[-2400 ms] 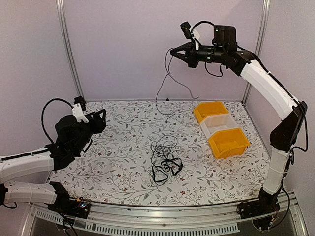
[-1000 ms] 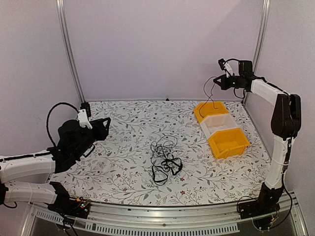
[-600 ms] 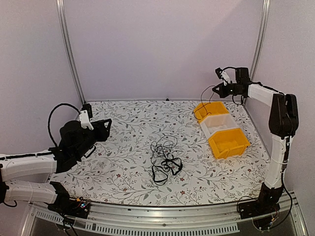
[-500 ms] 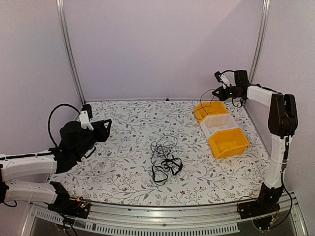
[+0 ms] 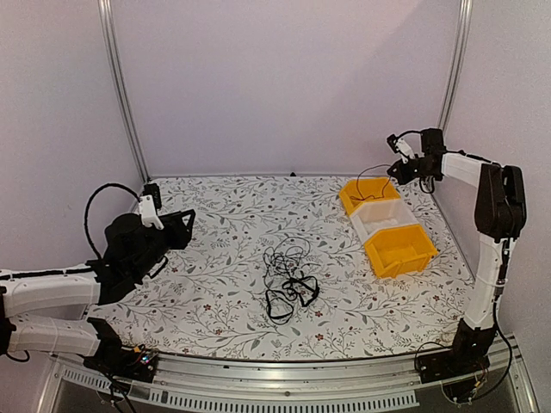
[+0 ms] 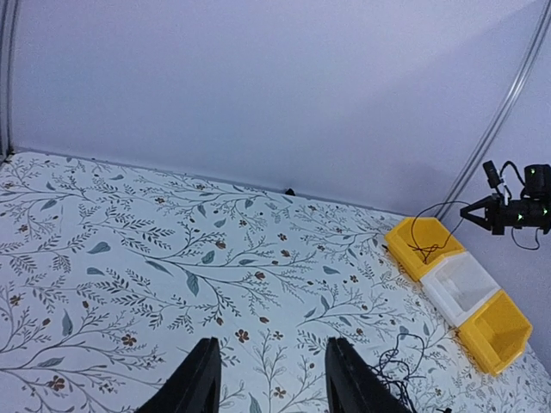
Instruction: Untangle the cables
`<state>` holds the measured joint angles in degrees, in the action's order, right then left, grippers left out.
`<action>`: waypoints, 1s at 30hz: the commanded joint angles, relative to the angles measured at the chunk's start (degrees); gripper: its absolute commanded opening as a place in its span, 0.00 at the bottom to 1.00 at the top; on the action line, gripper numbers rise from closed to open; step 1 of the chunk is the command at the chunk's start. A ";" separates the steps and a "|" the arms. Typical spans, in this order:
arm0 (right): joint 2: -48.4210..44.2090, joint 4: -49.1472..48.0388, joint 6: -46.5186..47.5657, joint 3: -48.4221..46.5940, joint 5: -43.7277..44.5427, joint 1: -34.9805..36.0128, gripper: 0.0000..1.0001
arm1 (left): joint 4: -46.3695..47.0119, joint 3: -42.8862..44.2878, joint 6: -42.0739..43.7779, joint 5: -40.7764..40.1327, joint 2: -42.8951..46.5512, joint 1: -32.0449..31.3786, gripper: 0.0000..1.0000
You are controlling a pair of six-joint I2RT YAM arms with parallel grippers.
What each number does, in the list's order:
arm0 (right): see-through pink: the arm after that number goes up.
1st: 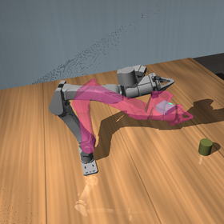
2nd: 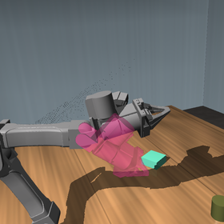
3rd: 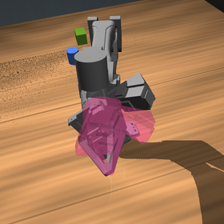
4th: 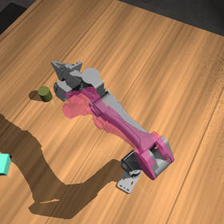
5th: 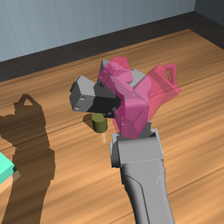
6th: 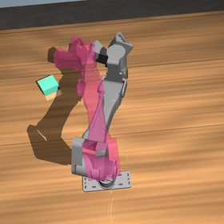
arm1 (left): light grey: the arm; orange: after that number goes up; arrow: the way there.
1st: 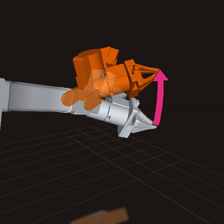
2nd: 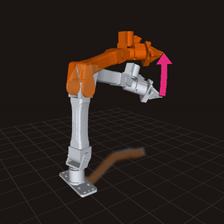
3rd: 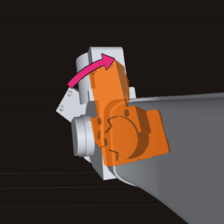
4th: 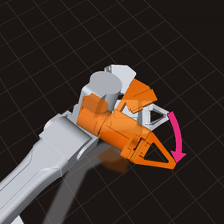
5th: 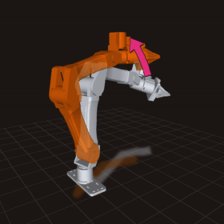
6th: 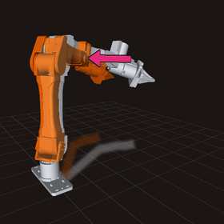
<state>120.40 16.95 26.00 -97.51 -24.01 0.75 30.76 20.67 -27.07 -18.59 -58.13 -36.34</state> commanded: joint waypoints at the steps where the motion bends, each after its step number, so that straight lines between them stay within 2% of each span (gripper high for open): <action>1: -3.50 1.34 2.47 0.65 1.44 -0.36 0.00 | 2.00 -1.18 -0.39 0.03 -0.31 0.52 0.41; 7: -1.16 1.66 2.63 -1.05 0.96 -0.36 0.00 | 1.62 -2.26 -1.04 0.22 1.21 0.58 0.41; 15: 5.47 8.16 5.42 -6.62 1.83 2.67 0.00 | 0.10 -3.00 -1.45 -0.35 3.36 0.57 0.41; 30: 11.43 12.21 4.98 -10.22 5.82 3.51 0.00 | 0.25 -1.57 -1.98 1.44 0.88 0.56 0.41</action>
<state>130.17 26.26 30.87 -104.27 -20.25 4.43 30.81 18.24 -28.99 -18.31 -56.07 -36.34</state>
